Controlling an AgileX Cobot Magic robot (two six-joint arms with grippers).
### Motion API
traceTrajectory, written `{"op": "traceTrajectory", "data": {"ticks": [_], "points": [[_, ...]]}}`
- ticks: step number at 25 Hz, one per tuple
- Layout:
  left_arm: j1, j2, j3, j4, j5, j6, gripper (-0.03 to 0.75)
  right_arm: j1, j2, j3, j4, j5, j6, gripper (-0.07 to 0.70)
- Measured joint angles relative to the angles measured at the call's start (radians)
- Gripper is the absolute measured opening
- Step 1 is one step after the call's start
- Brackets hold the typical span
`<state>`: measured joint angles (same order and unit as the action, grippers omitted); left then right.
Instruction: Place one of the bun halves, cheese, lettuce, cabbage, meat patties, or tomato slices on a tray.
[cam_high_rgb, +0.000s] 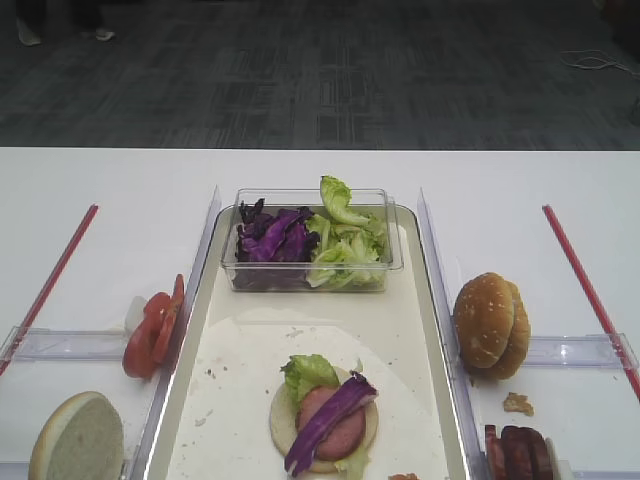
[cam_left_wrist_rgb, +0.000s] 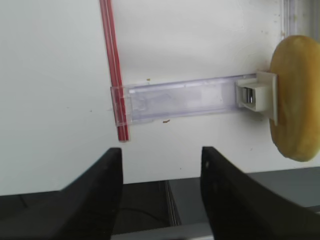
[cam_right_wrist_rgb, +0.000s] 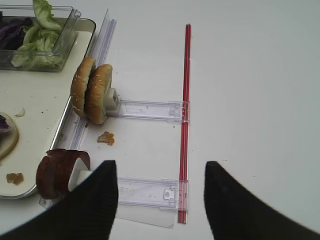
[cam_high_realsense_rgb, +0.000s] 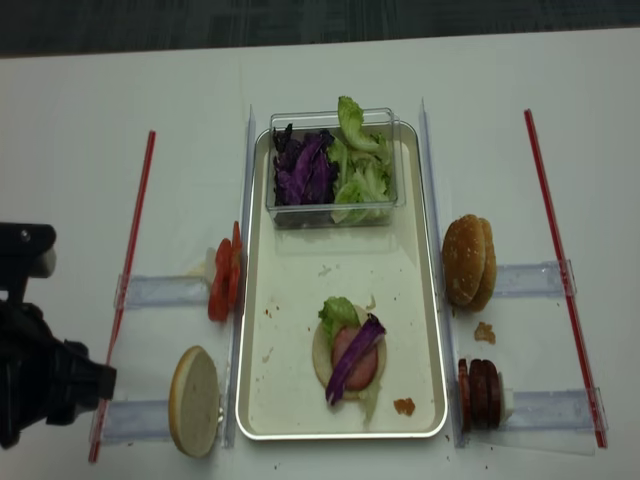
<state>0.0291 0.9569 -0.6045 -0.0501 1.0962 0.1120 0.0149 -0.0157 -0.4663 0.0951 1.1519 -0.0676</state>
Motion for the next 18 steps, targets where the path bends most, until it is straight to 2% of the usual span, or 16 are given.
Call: {"op": "traceTrajectory", "data": {"ticks": [8, 15, 18], "points": [[0.0, -0.189, 0.077, 0.0, 0.003, -0.011, 0.342, 0.0, 0.0, 0.0, 0.0, 0.0, 0.0, 0.412], [0.0, -0.319, 0.115, 0.0, 0.047, -0.026, 0.342, 0.0, 0.0, 0.0, 0.0, 0.0, 0.0, 0.412], [0.0, -0.352, 0.117, 0.0, 0.049, -0.028, 0.342, 0.0, 0.0, 0.0, 0.0, 0.0, 0.0, 0.412]]}}
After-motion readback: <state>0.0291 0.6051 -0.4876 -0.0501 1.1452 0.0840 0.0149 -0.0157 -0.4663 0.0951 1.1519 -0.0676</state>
